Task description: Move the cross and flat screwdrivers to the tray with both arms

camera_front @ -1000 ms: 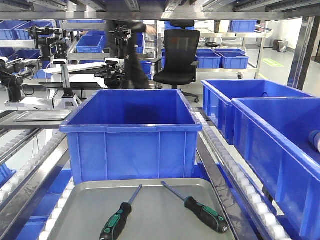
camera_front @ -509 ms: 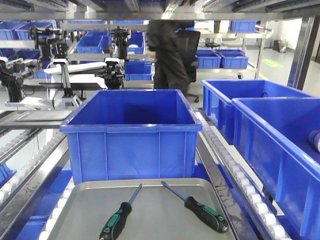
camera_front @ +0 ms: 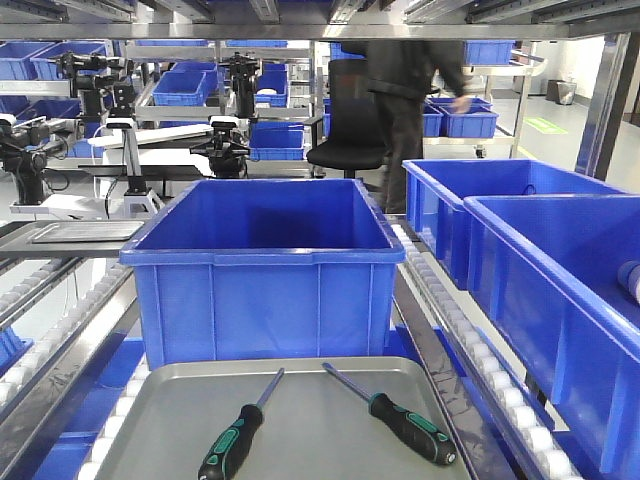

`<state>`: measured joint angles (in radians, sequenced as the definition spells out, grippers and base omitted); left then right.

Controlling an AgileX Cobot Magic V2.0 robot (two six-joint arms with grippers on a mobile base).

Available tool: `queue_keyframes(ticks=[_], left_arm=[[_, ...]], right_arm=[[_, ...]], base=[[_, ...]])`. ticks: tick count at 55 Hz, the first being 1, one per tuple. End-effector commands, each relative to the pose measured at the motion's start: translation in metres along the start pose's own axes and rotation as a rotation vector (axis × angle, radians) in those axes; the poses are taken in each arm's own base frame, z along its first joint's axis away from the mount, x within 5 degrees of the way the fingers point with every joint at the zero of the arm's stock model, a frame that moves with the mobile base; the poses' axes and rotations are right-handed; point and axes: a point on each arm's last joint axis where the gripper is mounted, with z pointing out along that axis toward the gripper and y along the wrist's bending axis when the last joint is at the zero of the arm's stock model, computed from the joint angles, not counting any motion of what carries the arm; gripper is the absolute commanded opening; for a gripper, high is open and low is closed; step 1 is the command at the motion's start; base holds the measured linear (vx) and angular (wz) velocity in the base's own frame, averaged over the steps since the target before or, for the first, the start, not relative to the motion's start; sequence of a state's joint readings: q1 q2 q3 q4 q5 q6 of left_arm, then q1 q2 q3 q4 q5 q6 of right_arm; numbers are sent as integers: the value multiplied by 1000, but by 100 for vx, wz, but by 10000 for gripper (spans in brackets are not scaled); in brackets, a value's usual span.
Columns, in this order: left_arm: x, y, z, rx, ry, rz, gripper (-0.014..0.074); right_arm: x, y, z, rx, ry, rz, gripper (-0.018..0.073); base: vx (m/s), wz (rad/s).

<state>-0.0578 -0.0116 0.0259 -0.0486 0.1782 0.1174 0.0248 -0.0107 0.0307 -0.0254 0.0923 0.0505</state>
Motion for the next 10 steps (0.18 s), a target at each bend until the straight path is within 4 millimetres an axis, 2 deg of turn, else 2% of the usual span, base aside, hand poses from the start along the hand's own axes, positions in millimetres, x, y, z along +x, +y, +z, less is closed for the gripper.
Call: queue_keyframes(ticks=[1, 10], left_arm=[[-15, 1, -3, -10, -110, -9, 3], [-15, 1, -3, -10, -110, -9, 3]], right_arm=[[-5, 0, 0, 3, -73, 0, -8], [-5, 0, 0, 3, -73, 0, -8]], base=[[0, 0], [0, 0]])
